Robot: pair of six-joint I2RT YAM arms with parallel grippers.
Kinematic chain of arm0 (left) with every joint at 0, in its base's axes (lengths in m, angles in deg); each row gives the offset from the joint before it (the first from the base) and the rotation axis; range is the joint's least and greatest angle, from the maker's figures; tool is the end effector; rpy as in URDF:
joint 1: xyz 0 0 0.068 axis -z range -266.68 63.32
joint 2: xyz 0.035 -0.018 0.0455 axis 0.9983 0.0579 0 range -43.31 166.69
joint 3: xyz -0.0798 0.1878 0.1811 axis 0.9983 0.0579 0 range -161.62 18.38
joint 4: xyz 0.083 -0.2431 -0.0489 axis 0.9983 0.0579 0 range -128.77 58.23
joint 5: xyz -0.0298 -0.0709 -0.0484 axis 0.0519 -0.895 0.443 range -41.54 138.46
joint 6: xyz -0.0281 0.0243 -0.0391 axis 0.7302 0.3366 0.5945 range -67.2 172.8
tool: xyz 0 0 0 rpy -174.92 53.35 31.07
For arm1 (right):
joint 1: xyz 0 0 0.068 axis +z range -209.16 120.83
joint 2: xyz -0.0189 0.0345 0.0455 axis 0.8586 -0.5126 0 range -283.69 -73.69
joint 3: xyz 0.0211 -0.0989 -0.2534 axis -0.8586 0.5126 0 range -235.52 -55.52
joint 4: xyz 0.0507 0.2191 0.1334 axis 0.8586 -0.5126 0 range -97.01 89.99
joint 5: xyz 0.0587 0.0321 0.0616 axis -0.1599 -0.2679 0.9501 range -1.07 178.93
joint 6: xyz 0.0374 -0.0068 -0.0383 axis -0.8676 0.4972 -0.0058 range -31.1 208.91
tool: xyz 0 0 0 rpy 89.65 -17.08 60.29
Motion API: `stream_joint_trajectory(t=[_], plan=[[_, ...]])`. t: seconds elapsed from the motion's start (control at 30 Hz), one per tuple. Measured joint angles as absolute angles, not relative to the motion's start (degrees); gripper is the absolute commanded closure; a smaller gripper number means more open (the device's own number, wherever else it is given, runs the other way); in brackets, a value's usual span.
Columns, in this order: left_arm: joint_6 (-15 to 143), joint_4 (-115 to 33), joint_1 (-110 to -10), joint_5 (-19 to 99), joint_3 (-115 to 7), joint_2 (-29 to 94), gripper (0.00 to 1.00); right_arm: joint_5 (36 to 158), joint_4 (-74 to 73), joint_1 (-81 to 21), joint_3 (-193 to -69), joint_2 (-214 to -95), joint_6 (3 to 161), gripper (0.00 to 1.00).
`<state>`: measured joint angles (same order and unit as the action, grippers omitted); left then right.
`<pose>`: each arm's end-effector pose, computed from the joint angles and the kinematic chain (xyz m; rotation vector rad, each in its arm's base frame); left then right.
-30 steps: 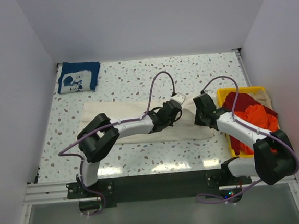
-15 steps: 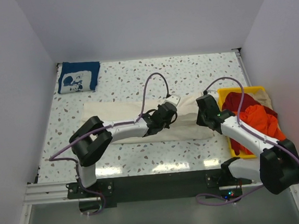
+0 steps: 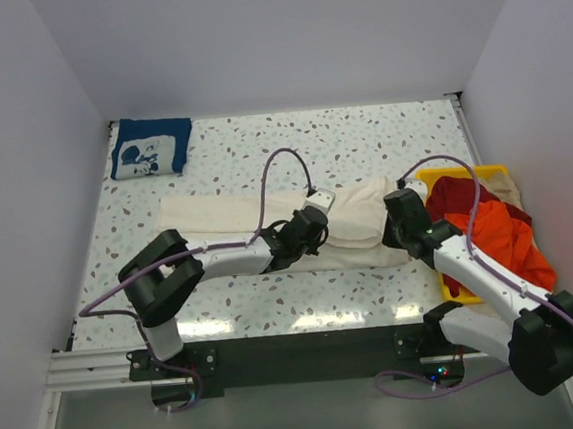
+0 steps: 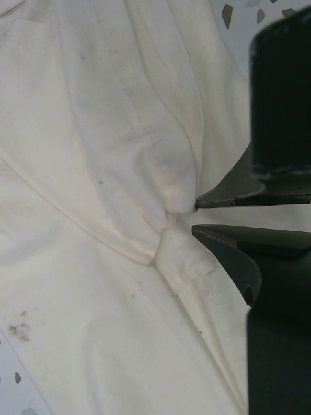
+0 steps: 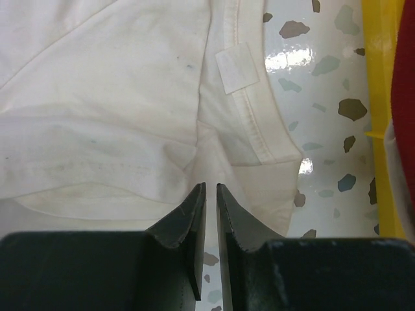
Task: Fold and stack the t-shirts
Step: Fold the tshirt
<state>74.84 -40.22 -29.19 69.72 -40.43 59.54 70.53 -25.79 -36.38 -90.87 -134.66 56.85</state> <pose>0.2127 -0.3096 0.1711 0.5117 2.2136 -0.3092 0.1942 0.0694 0.2082 0.3301 2.3840 0.0421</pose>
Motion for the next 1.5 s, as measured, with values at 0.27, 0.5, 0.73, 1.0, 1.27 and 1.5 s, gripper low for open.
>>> stream_joint_trajectory(t=[0.27,0.5,0.73,1.0,1.27,1.5], plan=[[76.3,-41.9,-28.8,69.7,-36.5,57.6,0.79,71.1,-26.8,-36.4,-90.7,-129.8,56.7,0.82],[76.4,-42.7,-28.8,69.9,-35.7,55.7,0.74,73.7,-26.5,-36.4,-90.7,-130.3,56.4,0.62],[76.4,-44.7,-28.7,69.2,-35.3,55.6,0.58,74.2,-25.1,-36.4,-89.3,-132.0,56.3,0.62],[76.4,-46.0,-28.7,67.9,-35.8,56.7,0.57,75.2,-23.5,-36.4,-88.3,-134.4,56.3,0.63],[76.4,-46.5,-28.5,67.0,-37.0,59.2,0.6,76.1,-22.0,-36.4,-88.1,-134.6,55.9,0.65],[76.8,-46.6,-28.5,66.8,-38.4,60.1,0.77,76.8,-21.1,-36.4,-87.9,-135.6,55.4,0.75]])
